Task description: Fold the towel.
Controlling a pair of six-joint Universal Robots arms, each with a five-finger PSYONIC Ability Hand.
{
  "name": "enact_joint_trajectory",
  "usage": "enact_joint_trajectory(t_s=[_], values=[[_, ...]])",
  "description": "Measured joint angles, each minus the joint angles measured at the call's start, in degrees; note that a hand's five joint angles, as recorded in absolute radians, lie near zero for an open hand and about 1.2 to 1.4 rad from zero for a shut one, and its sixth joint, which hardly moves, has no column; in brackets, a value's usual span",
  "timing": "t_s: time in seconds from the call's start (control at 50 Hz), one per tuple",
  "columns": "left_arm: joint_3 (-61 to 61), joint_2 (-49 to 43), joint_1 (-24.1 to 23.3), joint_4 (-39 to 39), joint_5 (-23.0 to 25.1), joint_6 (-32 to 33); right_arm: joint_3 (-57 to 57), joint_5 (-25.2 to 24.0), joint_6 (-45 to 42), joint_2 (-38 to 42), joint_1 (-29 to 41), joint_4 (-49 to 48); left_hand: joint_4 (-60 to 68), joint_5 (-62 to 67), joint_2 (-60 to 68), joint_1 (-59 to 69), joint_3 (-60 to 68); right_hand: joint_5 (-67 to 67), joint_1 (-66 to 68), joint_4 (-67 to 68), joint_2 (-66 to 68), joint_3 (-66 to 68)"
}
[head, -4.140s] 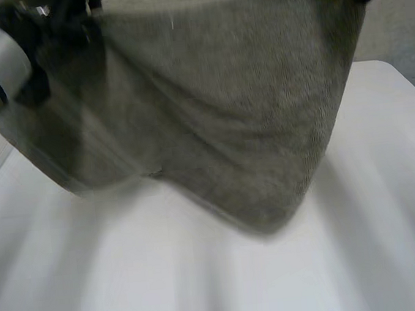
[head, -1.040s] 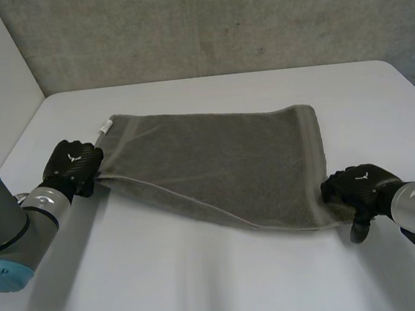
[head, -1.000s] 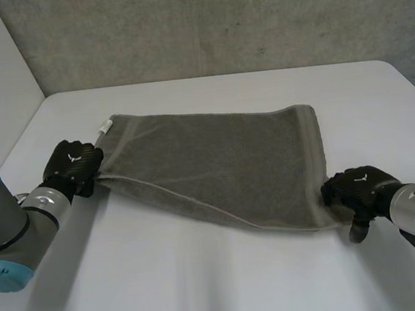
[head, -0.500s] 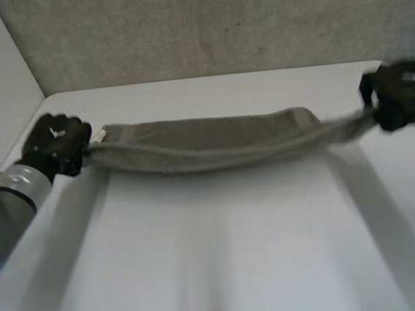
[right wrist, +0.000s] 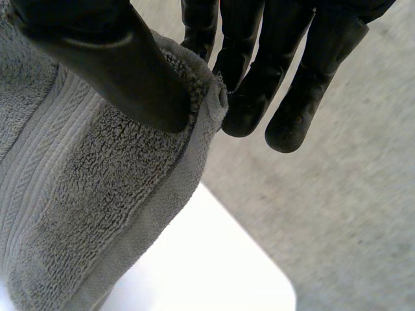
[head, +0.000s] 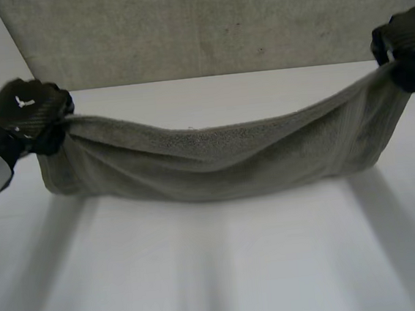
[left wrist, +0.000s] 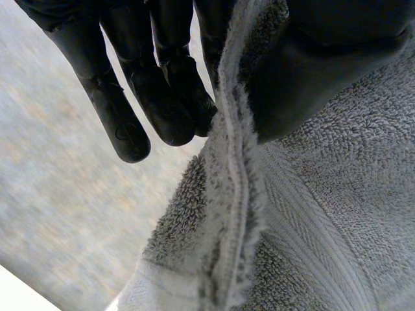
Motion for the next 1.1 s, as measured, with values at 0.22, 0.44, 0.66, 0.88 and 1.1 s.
enact_joint_trajectory(t_s=[0.22, 0.44, 0.66, 0.88, 1.1], values=[[9.57, -17.55, -0.24, -0.31, 0.24, 2.46, -4.03, 6.18, -0.65, 15.85, 3.62, -1.5, 0.0, 0.0, 0.0, 0.0, 0.01, 0.0, 0.0, 0.02, 0.0, 0.0], [26.3, -33.71, -2.12, -4.61, -0.53, 5.76, -14.92, 15.38, -2.43, 32.04, 10.38, -5.31, 0.0, 0.0, 0.0, 0.0, 0.01, 0.01, 0.01, 0.07, 0.0, 0.0], [37.67, -43.46, -3.85, -8.09, -1.89, 5.7, -26.37, 21.37, -2.63, 42.98, 13.59, -6.31, -60.12, -60.28, -59.92, -55.78, -58.85, -51.52, -49.27, -48.87, -50.29, -49.07], [39.29, -42.04, -5.05, -7.97, -7.13, 5.59, -31.62, 25.05, -2.63, 42.04, 13.94, -5.96, -63.09, -63.15, -62.76, -58.11, -62.56, -63.46, -62.72, -62.1, -61.89, -62.39], [37.6, -37.2, -4.32, -8.83, -9.63, 5.36, -31.03, 24.71, -2.91, 36.03, 13.94, -5.24, -63.12, -63.15, -62.84, -58.11, -62.56, -63.46, -62.76, -62.1, -61.89, -62.4]])
